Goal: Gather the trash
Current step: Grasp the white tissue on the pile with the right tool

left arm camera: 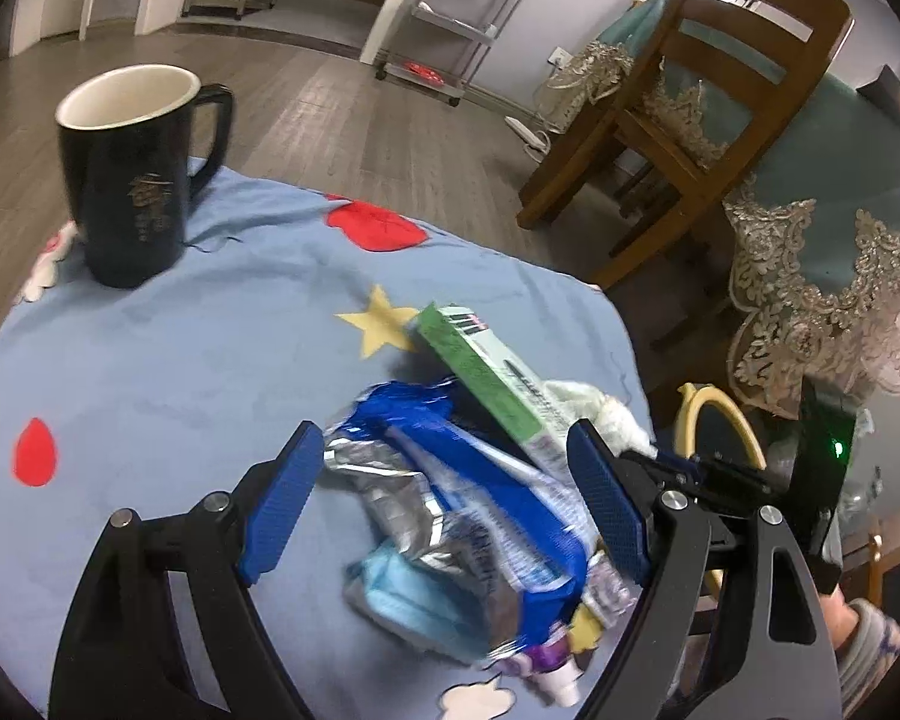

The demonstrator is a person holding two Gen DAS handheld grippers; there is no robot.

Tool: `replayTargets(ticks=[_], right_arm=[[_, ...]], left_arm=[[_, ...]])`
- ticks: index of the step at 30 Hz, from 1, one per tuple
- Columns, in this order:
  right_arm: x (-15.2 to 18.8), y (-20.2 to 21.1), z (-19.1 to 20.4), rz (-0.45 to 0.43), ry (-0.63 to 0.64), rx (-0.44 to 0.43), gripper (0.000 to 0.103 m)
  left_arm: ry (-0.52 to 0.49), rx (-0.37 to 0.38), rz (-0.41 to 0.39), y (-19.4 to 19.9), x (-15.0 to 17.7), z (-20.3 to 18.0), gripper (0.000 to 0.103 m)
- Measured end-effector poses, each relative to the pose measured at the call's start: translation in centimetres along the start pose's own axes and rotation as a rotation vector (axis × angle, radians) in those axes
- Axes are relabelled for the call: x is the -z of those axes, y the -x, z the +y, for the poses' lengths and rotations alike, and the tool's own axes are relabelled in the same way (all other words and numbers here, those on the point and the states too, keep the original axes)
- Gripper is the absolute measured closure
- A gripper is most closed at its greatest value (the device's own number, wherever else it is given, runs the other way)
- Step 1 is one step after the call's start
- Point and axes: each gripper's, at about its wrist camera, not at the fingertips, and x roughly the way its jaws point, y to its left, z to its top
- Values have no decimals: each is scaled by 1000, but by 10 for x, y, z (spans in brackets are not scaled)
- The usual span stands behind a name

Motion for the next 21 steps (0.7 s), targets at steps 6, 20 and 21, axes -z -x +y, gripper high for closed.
replayTargets(ticks=[6,20,21], right_arm=[[13,17,-8,-33,-48,16,88],[55,104,-31,-191,-195,-23,88],[61,109,-33,-197,-208,-24,88]], left_arm=[[10,2,-7,-18,-12,-14,21],[-72,-32,47,-41,-5,-58,21],[-77,-44,39,-38,-5,-57,21]])
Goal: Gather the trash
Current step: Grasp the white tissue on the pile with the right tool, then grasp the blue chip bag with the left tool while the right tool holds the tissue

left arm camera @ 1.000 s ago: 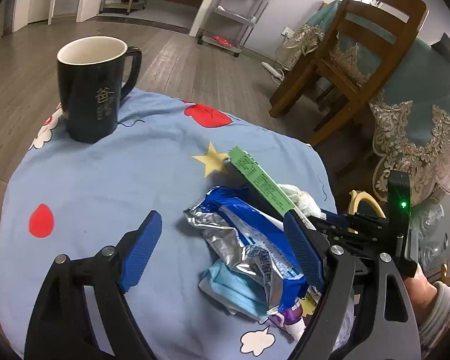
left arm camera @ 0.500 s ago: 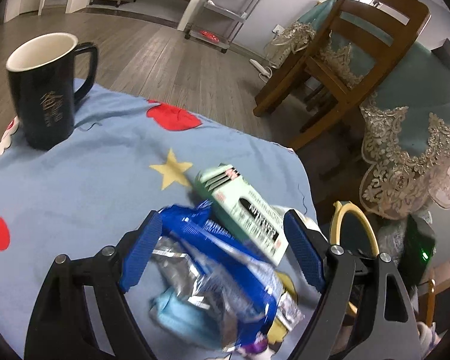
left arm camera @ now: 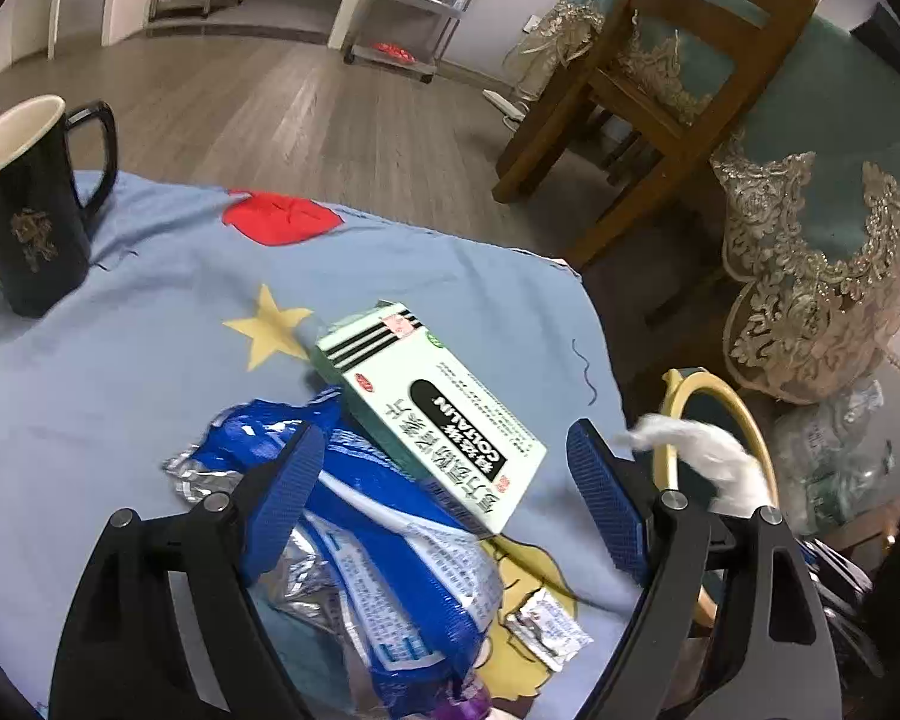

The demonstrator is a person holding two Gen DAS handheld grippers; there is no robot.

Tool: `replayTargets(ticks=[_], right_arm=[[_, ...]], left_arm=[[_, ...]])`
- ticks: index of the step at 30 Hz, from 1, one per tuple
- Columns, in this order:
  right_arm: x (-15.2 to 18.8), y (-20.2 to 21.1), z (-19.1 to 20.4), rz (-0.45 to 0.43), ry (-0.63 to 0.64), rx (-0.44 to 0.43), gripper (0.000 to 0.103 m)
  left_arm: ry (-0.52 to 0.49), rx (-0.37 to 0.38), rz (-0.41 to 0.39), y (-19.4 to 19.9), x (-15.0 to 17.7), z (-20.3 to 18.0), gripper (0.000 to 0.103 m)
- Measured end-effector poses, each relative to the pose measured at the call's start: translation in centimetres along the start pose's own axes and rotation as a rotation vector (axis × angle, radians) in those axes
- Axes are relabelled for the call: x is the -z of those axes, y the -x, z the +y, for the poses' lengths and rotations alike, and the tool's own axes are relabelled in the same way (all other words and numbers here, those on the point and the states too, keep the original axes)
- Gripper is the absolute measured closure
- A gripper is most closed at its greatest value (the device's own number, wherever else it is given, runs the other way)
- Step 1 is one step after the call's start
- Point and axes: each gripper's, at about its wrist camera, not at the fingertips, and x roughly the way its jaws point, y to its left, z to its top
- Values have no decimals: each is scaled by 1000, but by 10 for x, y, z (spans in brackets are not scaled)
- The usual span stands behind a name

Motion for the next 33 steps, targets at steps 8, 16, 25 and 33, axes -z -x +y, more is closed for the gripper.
replayTargets(ticks=[8,16,25,33], right_arm=[[15,22,-11,-47,-74,-8,88],[23,38,-11,-75,-94,-13,88],[30,51,-19,-106,-132,-14,88],[35,53,-29,-110,-161,-5,88]], left_arm=[[24,-42,43,13,21,13,21],[-96,-74,75,19,54,-11,22],[-227,-170,110,5,66,-21,56],[-243,-105,38,36,68,-22,64]])
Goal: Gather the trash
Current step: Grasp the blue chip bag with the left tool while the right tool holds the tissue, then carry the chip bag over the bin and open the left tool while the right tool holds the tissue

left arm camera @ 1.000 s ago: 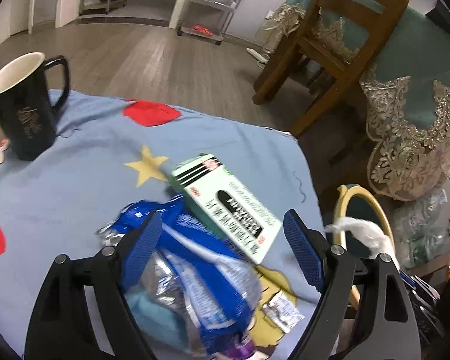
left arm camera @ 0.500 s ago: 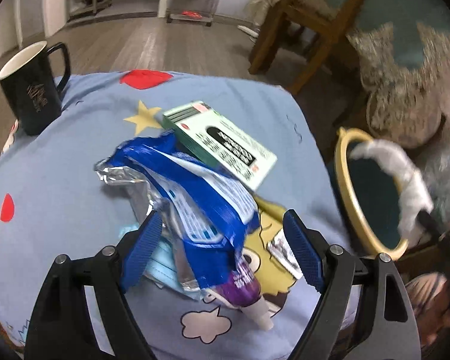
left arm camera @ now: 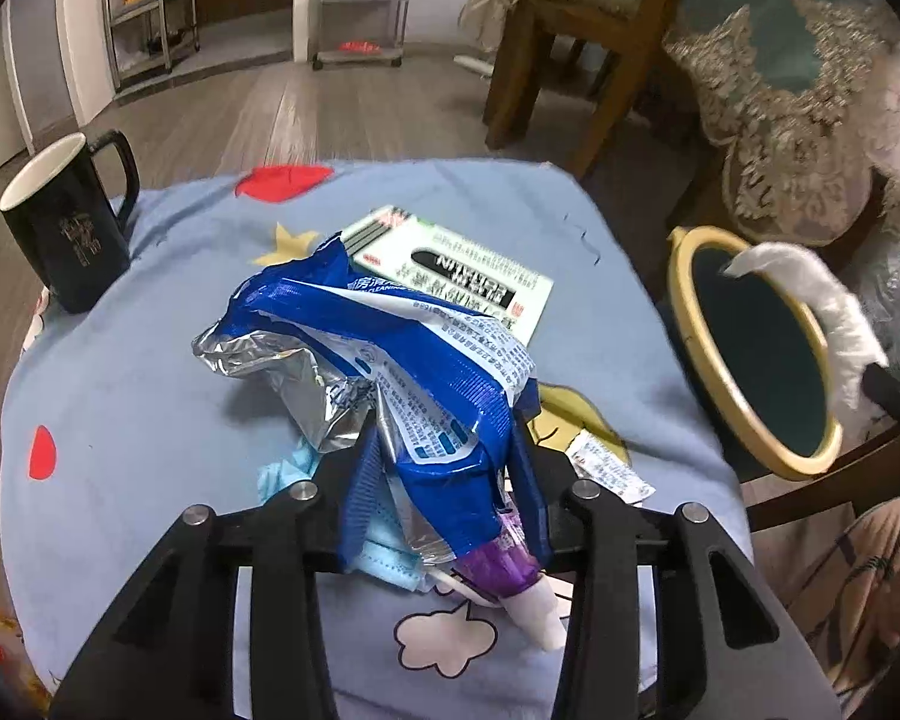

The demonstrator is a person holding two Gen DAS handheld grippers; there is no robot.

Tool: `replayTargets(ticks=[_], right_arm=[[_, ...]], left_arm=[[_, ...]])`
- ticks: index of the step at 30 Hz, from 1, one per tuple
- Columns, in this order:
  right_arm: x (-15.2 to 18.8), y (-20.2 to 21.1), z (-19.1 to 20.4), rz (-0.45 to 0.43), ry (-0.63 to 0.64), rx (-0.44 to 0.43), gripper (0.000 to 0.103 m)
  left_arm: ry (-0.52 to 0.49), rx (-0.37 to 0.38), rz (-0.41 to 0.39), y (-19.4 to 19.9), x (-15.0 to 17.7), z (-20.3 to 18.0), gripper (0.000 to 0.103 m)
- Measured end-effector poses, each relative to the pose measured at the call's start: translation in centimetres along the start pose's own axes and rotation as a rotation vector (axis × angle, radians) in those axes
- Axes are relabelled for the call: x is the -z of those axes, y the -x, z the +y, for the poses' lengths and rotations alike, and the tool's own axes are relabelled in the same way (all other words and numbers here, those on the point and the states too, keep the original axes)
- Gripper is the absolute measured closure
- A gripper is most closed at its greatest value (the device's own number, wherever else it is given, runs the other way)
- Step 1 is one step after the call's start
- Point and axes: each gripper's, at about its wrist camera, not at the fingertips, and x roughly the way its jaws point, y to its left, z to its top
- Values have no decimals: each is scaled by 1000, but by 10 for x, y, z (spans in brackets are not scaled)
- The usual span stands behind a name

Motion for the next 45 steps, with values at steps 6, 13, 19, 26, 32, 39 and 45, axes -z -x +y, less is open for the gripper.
replayTargets(ticks=[6,13,19,26,32,39,45], right_arm=[[2,2,-3,-7,-10,9,88],[3,6,-12,-19,-35,23,88],[3,13,-19,-33,-57,36,88],[4,20,-29,-46,-88,57,88],[4,33,-41,-86,-137,102,88],[2,48,-52,-126,-193,173,88],[4,55,-65,-128,-227,210,88]], left_arm=[[9,59,-113,34,4,6,64],[-16,99,-200,56,6,4,64],[-54,158,-208,57,9,-11,64],[-116,233,-190,54,7,-46,64],[-215,280,-182,49,0,-91,64],[-302,325,-161,38,-14,-139,64],[-368,350,-120,18,-20,-178,63]])
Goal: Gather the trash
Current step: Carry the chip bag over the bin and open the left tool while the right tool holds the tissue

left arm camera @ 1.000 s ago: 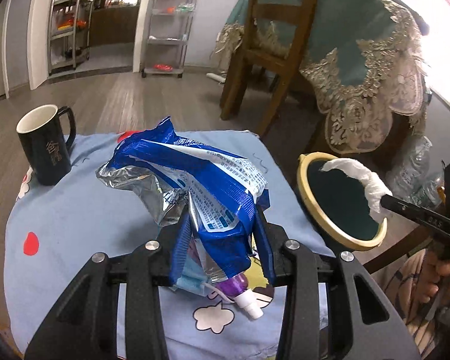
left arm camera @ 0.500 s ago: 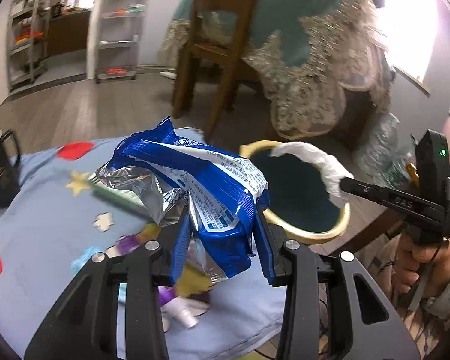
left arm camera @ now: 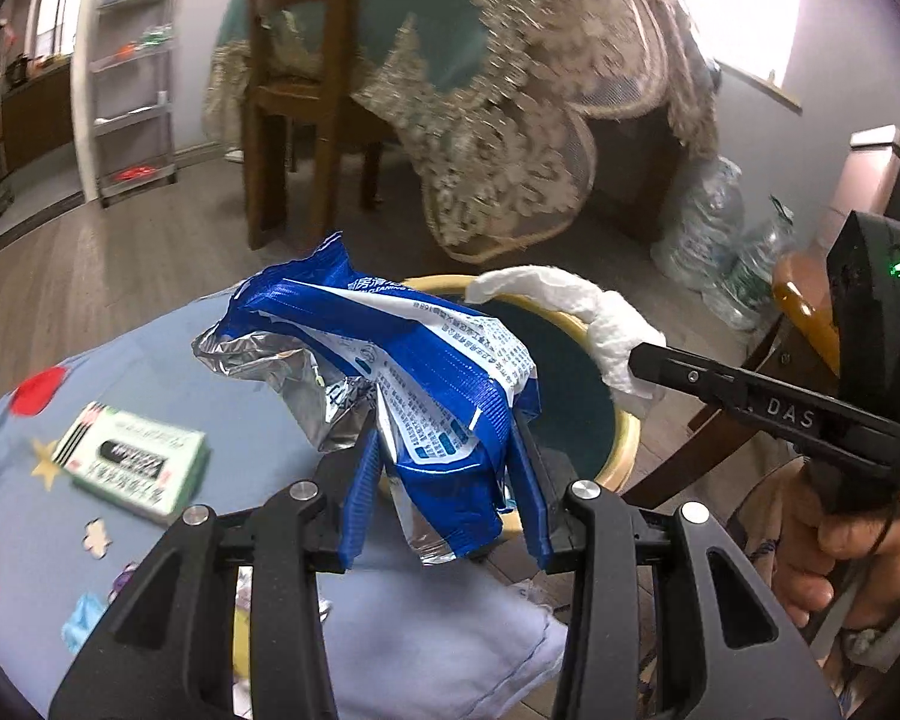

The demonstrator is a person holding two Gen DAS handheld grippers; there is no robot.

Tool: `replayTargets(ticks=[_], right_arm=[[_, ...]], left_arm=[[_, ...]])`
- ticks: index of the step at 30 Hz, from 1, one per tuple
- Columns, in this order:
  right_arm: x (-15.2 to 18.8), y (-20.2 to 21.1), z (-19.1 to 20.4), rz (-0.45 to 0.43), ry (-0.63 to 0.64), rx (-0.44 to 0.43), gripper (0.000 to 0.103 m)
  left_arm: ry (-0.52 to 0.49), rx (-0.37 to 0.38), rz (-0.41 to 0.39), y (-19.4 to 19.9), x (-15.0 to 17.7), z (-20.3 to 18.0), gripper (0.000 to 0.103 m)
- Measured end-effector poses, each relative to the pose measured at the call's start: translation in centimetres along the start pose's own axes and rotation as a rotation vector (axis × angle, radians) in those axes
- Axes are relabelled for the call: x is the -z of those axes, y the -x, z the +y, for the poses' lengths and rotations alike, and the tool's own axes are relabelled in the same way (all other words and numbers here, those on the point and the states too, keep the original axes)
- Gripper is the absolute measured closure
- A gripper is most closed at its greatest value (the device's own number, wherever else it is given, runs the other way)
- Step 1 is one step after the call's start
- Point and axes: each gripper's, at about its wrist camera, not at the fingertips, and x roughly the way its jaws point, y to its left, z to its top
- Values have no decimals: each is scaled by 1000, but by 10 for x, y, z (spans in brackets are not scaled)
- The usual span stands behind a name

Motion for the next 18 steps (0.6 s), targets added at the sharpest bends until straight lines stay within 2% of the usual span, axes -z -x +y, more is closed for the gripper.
replayTargets(ticks=[8,12,14,18], right_arm=[[-4,4,-19,-18,-76,15,88],[-5,4,-26,-21,-102,17,88],[-5,4,-27,-19,-108,16,88],[-4,3,-26,-11,-102,14,88]], left_arm=[[-66,41,101,-48,-15,-26,62],[-76,35,154,-70,-14,-29,58],[-76,20,165,-76,-13,-27,56],[-57,17,163,-77,-10,-24,43]])
